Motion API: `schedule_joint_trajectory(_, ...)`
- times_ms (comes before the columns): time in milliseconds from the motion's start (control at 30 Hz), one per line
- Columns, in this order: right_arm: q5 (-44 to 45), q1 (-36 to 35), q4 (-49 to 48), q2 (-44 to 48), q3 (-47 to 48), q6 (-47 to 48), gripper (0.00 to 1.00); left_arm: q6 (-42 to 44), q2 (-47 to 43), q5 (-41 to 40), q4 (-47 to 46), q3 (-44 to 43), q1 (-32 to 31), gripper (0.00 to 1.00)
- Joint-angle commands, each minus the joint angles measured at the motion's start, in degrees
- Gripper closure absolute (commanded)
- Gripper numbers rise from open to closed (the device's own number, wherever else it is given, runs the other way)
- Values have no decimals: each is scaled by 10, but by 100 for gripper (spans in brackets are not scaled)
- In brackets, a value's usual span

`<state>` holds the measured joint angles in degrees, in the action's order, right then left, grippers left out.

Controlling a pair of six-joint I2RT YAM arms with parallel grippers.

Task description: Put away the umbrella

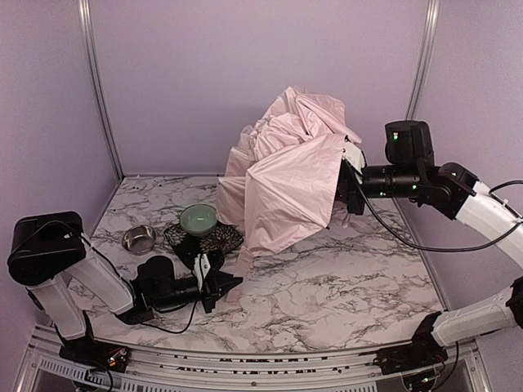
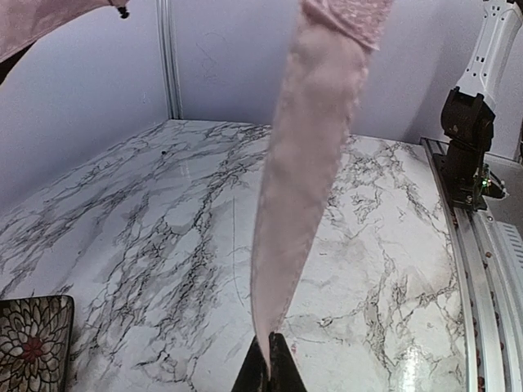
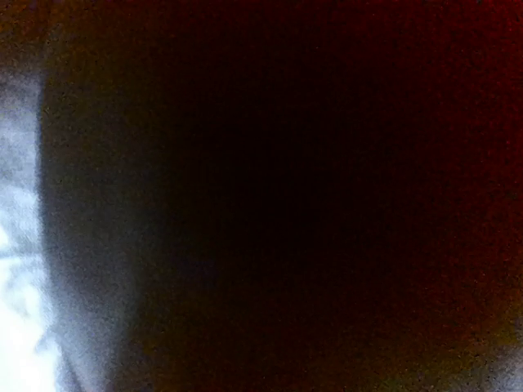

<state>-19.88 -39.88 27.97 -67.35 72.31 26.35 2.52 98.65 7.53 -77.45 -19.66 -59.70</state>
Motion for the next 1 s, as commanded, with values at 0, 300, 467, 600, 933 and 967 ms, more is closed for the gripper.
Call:
schedule_joint_trajectory(0,-80,-5,35,30,27,44,100,60,-30,5,72,-19,39,100)
schedule_joint_trajectory(300,-77,-118,52,98,-87,142,100,177,-16,17,190,-108,110,100)
schedule_joint_trajectory(467,-32,-169,55,90,-142,168,100,206,19,11,201,-173,131,100)
schedule_joint_trajectory(600,68,-237,24,66,-226,187,100,221,43,16,201,-220,143,100)
schedule_joint_trajectory(933,219,-315,-34,-96,-294,165,100,248,73,56,215,-262,151,100)
schedule_joint_trajectory(967,217,-316,-36,-109,-296,162,100,253,74,52,215,-263,150,100)
